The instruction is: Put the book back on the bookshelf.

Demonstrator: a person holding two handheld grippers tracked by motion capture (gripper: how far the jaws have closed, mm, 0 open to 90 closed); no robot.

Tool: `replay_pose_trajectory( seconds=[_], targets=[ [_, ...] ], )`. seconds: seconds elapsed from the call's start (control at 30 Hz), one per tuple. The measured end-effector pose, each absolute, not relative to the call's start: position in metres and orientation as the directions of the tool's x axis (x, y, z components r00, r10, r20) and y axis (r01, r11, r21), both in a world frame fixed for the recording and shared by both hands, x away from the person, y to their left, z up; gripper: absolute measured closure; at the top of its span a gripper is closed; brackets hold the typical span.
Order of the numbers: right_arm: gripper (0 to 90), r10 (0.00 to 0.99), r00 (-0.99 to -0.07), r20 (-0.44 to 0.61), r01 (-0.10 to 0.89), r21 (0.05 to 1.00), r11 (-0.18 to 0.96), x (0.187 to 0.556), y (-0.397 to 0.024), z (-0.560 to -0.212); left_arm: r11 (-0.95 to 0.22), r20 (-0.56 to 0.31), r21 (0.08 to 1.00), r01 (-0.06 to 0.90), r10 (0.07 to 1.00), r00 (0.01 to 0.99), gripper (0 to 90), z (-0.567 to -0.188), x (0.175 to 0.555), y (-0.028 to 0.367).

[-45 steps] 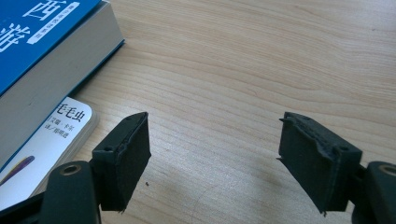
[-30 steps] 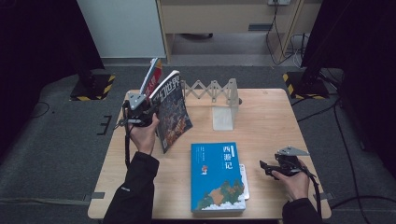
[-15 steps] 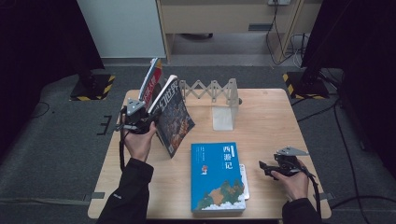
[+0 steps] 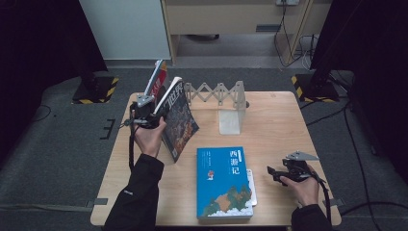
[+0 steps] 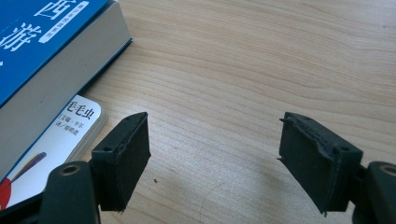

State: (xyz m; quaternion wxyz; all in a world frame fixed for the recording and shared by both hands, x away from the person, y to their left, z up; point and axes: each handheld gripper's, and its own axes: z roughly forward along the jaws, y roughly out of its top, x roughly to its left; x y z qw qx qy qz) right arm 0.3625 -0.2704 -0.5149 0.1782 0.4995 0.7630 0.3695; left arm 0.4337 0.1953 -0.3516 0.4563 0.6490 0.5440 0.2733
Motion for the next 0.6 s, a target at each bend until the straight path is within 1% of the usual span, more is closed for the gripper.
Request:
replay_pose_trajectory(
  seconds=[0.3,0.6],
  targets=[
    [24.4,0.896,-0.431,0.102,0.635,0.740,0.221,0.363,-0.271,-0.515,0.031,-0.125,0.912,0.410,0.971,0.205,81.8,-0.340,0.444,0.193],
    [24.4,0.895,-0.434,0.101,0.634,0.741,0.224,0.363,-0.272,-0.516,0.037,-0.111,0.920,0.390,0.979,0.169,81.9,-0.346,0.470,0.177]
  ],
)
